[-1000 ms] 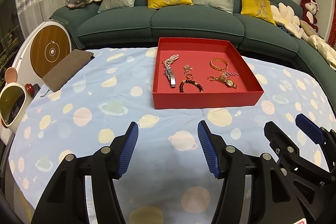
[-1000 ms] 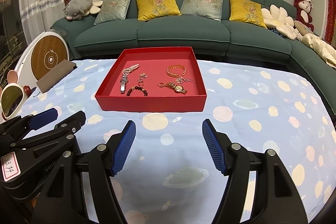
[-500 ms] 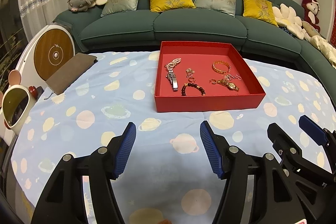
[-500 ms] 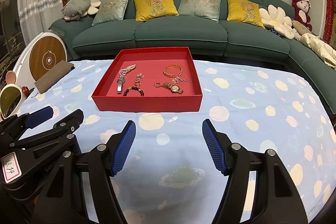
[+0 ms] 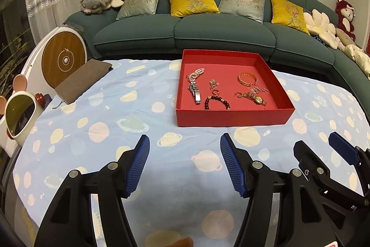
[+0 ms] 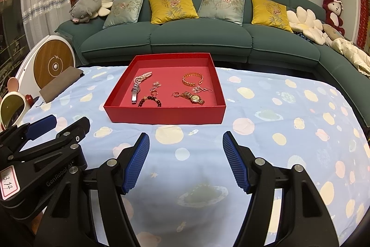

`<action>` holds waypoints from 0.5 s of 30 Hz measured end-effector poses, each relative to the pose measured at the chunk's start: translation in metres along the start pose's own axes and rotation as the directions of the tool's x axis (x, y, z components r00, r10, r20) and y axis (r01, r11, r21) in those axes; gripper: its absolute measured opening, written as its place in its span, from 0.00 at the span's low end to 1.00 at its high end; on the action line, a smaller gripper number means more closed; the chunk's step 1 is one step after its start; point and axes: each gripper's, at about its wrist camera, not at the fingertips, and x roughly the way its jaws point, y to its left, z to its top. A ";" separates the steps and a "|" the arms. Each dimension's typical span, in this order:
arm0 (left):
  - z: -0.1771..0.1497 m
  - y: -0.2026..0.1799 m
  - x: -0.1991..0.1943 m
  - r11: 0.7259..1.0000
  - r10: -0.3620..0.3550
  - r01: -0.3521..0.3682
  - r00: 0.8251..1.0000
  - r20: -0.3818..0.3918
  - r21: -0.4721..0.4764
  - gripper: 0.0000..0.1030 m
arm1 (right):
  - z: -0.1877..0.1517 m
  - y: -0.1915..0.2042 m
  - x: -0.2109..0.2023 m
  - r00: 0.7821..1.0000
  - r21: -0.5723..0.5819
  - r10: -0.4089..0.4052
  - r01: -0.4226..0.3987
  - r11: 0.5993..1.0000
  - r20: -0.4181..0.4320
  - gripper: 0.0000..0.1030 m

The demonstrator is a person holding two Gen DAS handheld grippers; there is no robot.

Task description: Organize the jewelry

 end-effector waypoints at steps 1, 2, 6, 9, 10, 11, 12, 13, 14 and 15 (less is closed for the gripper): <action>0.000 0.000 0.000 1.000 -0.001 0.001 1.000 0.000 0.001 0.59 | 0.000 0.000 0.000 1.000 -0.001 -0.001 0.001 1.000 0.000 0.62; 0.000 0.000 0.000 1.000 -0.002 0.002 1.000 0.000 0.001 0.59 | 0.000 0.000 0.000 1.000 0.000 -0.001 0.001 1.000 -0.001 0.62; 0.001 0.000 0.000 1.000 -0.002 0.002 1.000 -0.002 0.002 0.59 | 0.000 0.000 0.000 1.000 0.000 -0.001 0.001 1.000 0.001 0.62; 0.001 -0.001 0.000 1.000 0.000 0.000 1.000 0.000 0.003 0.59 | 0.000 0.001 0.000 1.000 0.001 -0.001 0.001 1.000 0.003 0.62; 0.001 -0.001 0.001 1.000 0.001 -0.001 1.000 -0.002 0.003 0.59 | 0.000 0.001 0.000 1.000 0.001 -0.001 0.001 1.000 0.003 0.62; 0.001 -0.001 0.001 1.000 0.001 -0.001 1.000 -0.002 0.004 0.59 | 0.000 0.001 0.000 1.000 0.002 -0.001 0.001 1.000 0.002 0.62; 0.001 -0.001 0.000 1.000 0.000 0.000 1.000 -0.001 0.004 0.59 | 0.000 0.000 0.000 1.000 0.001 -0.001 0.001 1.000 0.002 0.62; 0.001 -0.001 0.000 1.000 0.000 0.000 1.000 -0.002 0.003 0.59 | 0.000 0.000 0.000 1.000 0.002 -0.002 0.002 1.000 0.002 0.62; 0.001 -0.001 0.001 1.000 0.000 0.000 1.000 -0.003 0.002 0.59 | 0.000 0.000 0.000 1.000 0.002 -0.002 0.002 1.000 0.003 0.62; 0.001 -0.001 0.000 1.000 -0.001 0.001 1.000 -0.002 0.002 0.59 | 0.000 0.000 0.000 1.000 0.002 -0.001 0.001 1.000 0.003 0.62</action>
